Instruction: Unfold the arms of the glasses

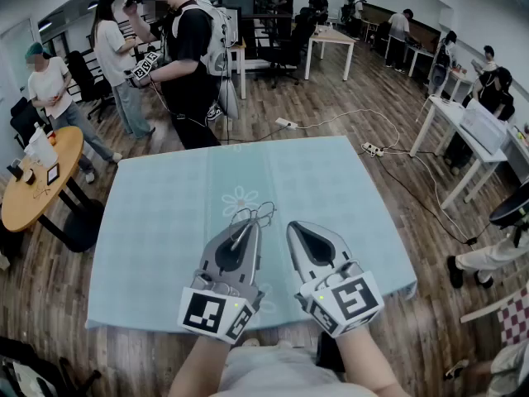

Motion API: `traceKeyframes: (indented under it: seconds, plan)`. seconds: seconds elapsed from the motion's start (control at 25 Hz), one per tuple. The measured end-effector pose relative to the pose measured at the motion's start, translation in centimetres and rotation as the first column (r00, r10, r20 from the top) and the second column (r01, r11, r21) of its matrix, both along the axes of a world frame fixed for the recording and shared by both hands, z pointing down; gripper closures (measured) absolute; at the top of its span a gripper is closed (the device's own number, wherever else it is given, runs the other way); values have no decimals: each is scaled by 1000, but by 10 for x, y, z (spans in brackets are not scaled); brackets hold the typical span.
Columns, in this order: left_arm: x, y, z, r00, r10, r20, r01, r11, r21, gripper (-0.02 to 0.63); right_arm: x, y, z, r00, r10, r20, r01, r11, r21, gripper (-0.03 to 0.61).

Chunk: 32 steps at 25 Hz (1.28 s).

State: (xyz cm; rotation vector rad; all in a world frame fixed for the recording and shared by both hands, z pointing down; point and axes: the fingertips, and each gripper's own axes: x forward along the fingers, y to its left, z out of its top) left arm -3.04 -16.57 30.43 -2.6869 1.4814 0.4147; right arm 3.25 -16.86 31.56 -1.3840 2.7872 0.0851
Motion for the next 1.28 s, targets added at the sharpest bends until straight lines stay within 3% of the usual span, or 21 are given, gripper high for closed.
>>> traceKeyframes:
  seconds: [0.48,0.64,0.8,1.0,1.2,1.24,1.28]
  plan:
    - [-2,0,1,999,21,-27,-21,1000,-9,606,3,0,1,1000,4,8,-4,1000,0,572]
    - [-3,1,0,998,35,-47,-36,999,-18,605,0,5,-5,999,-23,40,22,1000,16,571]
    - [-3,1,-2,998,37,-43,-38,999,-22,606,-7,12,-17,999,-36,12,35,998,56,571]
    - [-6,-3,5,994,65,-92,-72,994,-79,606,-16,16,-25,997,-72,26,70,995,66,571]
    - [-6,-5,9,992,96,-85,-106,987,-121,606,-30,23,-28,989,-145,20,144,988,52,567]
    - [-6,-5,10,992,100,-82,-110,986,-127,606,-33,25,-28,985,-170,18,169,984,49,556]
    - [-5,-6,11,992,103,-78,-113,985,-131,604,-38,28,-29,980,-199,16,198,979,45,493]
